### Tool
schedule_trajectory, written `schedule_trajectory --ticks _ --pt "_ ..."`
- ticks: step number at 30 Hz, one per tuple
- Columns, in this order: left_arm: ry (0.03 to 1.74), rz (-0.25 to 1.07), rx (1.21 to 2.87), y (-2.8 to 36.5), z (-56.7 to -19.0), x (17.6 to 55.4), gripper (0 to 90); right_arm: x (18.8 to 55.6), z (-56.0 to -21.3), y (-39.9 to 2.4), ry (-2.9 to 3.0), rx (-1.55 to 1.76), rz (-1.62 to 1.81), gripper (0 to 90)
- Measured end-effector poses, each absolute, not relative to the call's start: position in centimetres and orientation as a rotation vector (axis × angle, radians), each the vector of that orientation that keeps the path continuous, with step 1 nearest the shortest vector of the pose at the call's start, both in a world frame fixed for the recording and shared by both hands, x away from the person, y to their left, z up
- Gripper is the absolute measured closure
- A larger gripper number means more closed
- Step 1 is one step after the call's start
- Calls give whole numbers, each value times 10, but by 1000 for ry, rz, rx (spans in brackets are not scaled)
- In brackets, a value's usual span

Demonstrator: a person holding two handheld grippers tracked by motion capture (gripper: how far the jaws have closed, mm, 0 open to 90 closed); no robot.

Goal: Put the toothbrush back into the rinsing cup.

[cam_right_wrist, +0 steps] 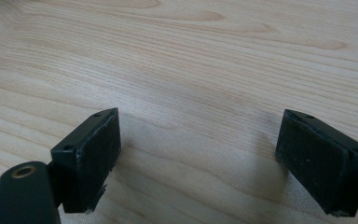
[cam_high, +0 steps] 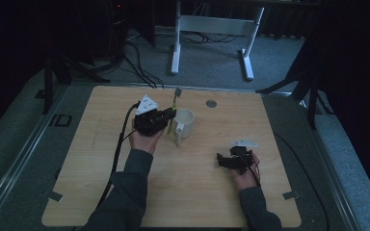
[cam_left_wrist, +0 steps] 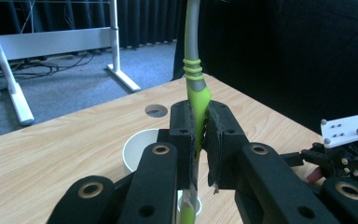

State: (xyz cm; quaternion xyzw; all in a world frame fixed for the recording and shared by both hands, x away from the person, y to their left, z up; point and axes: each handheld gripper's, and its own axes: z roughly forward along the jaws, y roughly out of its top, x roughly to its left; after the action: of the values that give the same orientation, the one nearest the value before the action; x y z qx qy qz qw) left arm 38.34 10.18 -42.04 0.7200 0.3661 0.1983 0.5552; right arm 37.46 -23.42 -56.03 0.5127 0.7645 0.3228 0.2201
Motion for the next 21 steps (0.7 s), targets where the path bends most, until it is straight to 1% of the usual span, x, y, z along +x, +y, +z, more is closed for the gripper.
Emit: schedule_trajectory --ticks 21 --pt "843 457 1668 98 -421 385 818 375 -560 -234 2115 1417 893 135"
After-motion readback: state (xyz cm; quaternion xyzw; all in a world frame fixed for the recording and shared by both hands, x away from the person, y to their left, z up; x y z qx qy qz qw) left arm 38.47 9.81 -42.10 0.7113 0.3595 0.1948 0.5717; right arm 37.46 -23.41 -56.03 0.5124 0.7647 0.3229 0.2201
